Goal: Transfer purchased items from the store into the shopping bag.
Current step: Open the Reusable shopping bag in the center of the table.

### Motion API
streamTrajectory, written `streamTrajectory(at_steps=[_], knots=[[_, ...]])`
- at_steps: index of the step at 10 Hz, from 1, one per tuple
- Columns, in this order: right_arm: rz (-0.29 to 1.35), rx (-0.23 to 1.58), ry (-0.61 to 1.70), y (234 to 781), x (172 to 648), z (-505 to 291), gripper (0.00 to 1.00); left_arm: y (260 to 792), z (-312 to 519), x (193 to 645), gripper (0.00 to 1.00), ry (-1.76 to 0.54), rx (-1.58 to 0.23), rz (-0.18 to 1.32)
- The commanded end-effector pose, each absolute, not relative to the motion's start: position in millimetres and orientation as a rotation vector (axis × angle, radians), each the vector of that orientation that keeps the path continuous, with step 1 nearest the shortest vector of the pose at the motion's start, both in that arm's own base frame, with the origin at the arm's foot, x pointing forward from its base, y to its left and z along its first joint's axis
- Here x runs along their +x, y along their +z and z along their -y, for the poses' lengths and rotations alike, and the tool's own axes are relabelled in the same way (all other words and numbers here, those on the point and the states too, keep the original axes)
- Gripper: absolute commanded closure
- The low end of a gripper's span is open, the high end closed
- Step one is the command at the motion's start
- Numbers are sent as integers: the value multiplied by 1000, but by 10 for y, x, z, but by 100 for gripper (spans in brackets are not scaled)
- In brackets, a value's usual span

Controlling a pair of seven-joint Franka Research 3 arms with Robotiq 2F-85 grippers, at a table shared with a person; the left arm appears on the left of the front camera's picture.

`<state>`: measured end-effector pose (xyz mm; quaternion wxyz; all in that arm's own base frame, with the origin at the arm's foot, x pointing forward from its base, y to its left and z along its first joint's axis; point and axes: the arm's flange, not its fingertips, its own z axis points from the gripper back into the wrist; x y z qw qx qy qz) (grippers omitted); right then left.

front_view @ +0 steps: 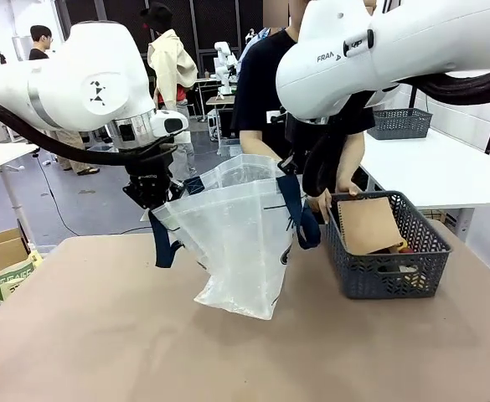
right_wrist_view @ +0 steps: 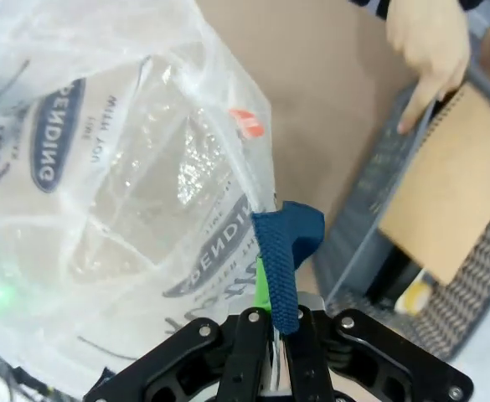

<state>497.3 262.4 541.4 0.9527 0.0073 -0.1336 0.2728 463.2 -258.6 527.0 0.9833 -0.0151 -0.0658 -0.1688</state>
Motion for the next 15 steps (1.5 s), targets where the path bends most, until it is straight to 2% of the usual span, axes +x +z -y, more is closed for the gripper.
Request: streamTrajectory(at_steps=[1, 5, 8, 12, 15], knots=[[299, -46, 663, 5398, 5059, -2566, 100, 5253, 2549, 4624, 100, -367, 82, 151], [283, -145, 757, 5465, 5102, -2563, 100, 5218, 2387, 4622, 100, -468, 191, 157], [234, -203, 755, 5471, 5125, -2514, 100, 5157, 2332, 4634, 100, -523, 327, 106], [209, -103, 725, 5308, 5142, -2716, 100, 5191, 2517, 4773, 100, -332, -2, 142], [200, -63, 660, 5171, 5185, -2749, 100, 5119, 2577, 4834, 100, -367, -26, 144]])
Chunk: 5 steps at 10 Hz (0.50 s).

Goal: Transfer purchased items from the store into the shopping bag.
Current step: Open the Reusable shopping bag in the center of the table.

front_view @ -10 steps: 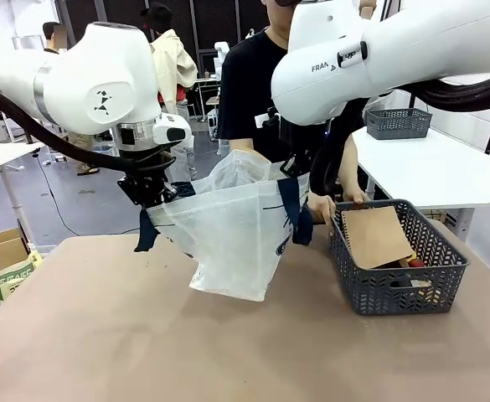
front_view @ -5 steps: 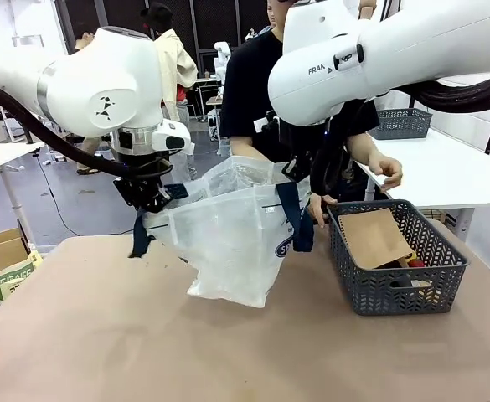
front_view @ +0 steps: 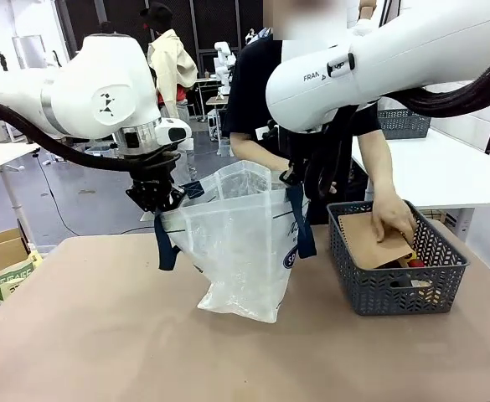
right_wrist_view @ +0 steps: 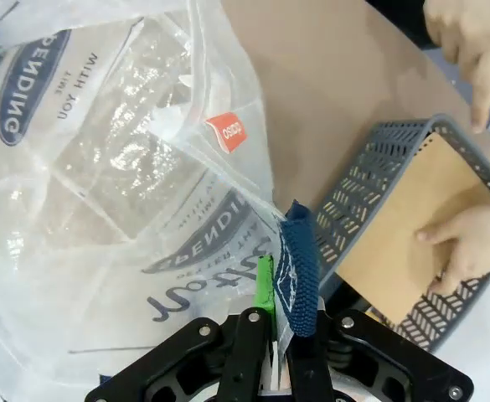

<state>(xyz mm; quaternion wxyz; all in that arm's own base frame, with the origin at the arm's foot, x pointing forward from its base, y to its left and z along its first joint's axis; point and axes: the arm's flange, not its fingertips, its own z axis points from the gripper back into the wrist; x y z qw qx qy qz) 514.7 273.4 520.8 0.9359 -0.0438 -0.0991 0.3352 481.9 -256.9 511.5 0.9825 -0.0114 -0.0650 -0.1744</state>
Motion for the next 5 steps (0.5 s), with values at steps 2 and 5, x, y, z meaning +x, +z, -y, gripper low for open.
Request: streamTrajectory(at_steps=[2, 5], knots=[[194, -67, 669, 5096, 5180, -2752, 100, 5058, 2630, 4848, 100, -384, -12, 152], [189, -86, 677, 5122, 5173, -2746, 100, 5077, 2640, 4827, 100, -370, -21, 145]])
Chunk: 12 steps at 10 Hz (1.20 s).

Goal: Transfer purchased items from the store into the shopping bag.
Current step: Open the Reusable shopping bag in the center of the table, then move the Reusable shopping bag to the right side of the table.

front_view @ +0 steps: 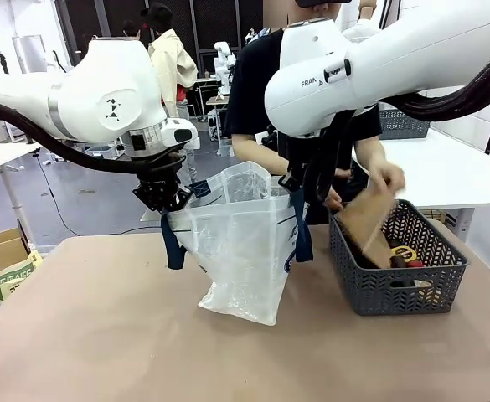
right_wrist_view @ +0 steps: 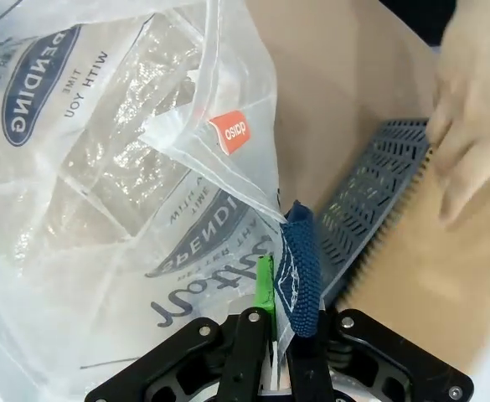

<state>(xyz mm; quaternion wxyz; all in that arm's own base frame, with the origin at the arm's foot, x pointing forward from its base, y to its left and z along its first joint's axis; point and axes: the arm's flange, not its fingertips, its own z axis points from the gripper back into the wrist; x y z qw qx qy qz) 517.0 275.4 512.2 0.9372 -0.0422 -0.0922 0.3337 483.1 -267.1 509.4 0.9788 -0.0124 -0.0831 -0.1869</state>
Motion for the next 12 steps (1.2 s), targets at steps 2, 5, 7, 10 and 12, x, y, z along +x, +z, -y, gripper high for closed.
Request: streamTrajectory(at_steps=[2, 5, 7, 10, 12], knots=[[189, -86, 677, 5122, 5173, -2746, 100, 5077, 2640, 4827, 100, -370, -21, 145], [189, -86, 677, 5122, 5173, -2746, 100, 5077, 2640, 4827, 100, -370, -21, 145], [189, -86, 677, 5122, 5173, -2746, 100, 5077, 2640, 4827, 100, -370, -21, 145], [189, -86, 677, 5122, 5173, -2746, 100, 5077, 2640, 4827, 100, -370, -21, 145], [189, -86, 677, 5122, 5173, -2746, 100, 5077, 2640, 4827, 100, -370, -21, 145]])
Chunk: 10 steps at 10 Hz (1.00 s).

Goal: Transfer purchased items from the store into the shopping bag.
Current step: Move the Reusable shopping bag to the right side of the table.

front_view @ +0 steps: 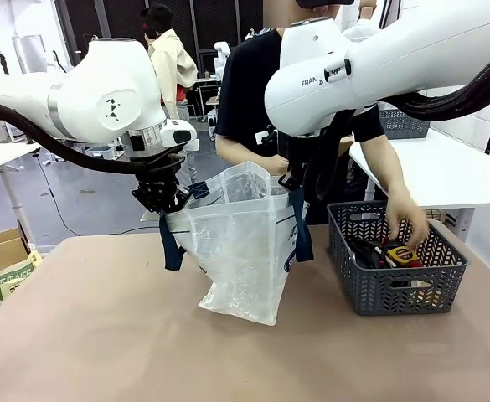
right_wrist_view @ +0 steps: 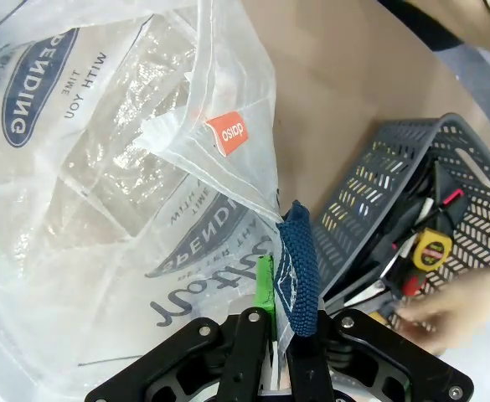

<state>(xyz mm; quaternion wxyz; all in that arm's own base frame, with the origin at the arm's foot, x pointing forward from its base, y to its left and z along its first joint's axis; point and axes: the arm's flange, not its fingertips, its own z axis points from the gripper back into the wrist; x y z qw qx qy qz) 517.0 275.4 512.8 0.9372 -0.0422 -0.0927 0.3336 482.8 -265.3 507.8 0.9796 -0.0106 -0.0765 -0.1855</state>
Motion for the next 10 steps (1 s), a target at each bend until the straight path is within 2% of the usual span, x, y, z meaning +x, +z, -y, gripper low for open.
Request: streamTrajectory(at_steps=[1, 10], knots=[[189, -86, 677, 5122, 5173, -2746, 100, 5077, 2640, 4827, 100, -370, -21, 145], [211, -127, 733, 5102, 5162, -2772, 100, 5087, 2639, 4803, 100, -459, -27, 154]])
